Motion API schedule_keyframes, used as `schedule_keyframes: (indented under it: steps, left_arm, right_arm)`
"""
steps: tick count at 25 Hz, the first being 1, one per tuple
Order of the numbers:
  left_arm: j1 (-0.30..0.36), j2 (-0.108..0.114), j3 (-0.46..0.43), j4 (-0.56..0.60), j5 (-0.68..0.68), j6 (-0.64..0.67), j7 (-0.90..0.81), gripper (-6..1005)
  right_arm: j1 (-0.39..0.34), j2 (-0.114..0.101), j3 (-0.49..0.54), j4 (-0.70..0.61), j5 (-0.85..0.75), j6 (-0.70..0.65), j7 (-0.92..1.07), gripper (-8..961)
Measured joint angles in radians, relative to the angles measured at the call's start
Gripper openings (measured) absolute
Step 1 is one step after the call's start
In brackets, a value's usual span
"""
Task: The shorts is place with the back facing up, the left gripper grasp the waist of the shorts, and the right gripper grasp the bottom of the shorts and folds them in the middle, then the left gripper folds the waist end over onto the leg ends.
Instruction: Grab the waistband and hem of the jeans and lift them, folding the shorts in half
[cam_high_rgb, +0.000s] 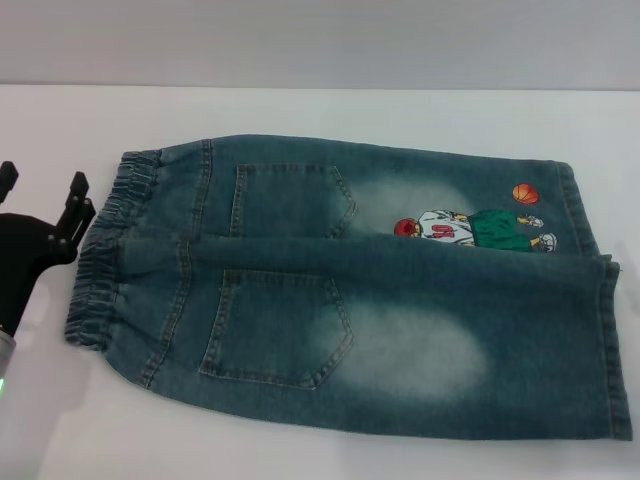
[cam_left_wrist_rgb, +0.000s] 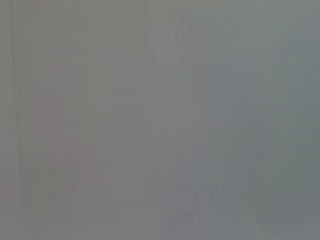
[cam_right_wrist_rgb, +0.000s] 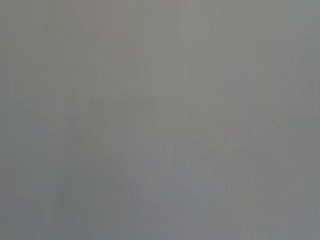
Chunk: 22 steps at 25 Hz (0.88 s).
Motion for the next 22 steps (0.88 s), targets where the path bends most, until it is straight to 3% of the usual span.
schedule_keyframes:
  steps: [15, 22]
  left_arm:
    - [-0.001, 0.000, 0.000, 0.000, 0.000, 0.000, 0.000, 769]
    - [0.004, 0.004, 0.011, -0.022, 0.005, -0.017, -0.003, 768]
  right_arm:
    - [-0.005, 0.001, 0.000, 0.000, 0.000, 0.002, 0.000, 659]
    - [0.005, -0.005, -0.067, 0.038, 0.000, -0.066, 0.057, 659]
